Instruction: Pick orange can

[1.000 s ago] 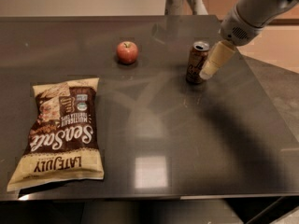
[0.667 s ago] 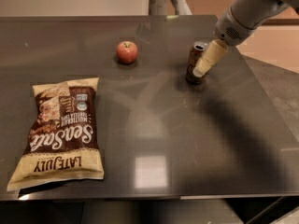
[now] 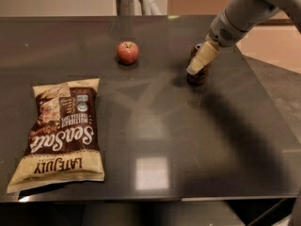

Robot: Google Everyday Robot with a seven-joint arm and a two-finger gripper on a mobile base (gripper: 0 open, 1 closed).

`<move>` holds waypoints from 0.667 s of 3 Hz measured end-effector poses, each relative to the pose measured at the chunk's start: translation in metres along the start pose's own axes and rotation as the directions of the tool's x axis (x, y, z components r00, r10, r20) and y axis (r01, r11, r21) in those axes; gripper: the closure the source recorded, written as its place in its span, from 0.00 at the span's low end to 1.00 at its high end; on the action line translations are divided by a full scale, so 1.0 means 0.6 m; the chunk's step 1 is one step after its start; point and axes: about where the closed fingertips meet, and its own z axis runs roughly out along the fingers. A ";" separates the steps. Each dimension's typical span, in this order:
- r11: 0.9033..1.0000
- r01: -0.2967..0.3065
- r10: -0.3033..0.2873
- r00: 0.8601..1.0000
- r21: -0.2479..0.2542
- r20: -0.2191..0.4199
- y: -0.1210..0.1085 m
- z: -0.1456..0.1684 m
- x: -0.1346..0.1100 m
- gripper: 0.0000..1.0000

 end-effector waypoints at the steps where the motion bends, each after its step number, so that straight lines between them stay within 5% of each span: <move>1: 1.000 0.007 -0.007 1.000 0.000 0.009 -0.001 -0.004 -0.001 0.41; 2: 1.000 0.023 -0.023 1.000 -0.002 0.017 0.001 -0.015 -0.004 0.64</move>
Offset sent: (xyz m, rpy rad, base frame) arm -0.0093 -0.0065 0.0230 0.0097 -0.0334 0.0380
